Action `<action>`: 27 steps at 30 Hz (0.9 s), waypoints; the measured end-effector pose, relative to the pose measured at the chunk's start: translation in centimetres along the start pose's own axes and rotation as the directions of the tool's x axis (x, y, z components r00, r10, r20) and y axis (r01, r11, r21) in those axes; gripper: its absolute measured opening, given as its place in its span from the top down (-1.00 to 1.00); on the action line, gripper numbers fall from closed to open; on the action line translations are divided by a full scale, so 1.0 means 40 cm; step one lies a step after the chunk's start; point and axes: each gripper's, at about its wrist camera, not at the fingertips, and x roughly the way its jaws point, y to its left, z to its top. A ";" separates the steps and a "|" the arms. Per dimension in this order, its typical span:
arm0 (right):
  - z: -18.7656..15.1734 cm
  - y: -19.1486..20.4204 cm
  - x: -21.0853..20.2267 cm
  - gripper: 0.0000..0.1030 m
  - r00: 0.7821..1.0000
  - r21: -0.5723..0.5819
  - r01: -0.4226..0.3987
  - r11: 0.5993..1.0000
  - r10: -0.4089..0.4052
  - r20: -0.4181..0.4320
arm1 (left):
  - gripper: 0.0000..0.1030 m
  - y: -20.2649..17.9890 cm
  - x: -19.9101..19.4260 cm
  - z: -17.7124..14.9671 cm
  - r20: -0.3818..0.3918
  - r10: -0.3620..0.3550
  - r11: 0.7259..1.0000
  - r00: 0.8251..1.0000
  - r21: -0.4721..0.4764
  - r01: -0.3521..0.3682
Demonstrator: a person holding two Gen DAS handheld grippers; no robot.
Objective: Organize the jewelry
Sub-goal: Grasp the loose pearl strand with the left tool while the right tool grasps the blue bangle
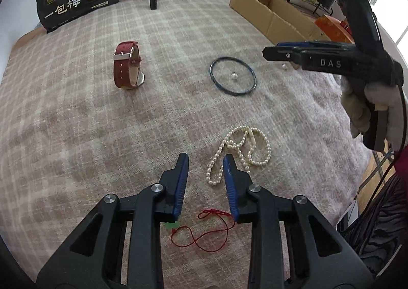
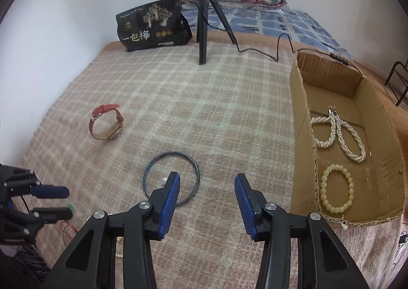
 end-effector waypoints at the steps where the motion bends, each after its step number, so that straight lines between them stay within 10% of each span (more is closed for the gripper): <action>1: 0.000 -0.001 0.006 0.13 1.000 -0.001 0.001 1.000 -0.001 -0.005 | 0.58 -0.002 0.010 -0.001 -0.010 0.000 1.000 1.000 0.004 0.000; 27: 0.000 0.023 0.107 0.47 0.996 -0.015 -0.042 0.999 0.041 -0.075 | 0.76 -0.050 0.108 0.007 -0.032 0.079 0.994 0.996 0.077 -0.076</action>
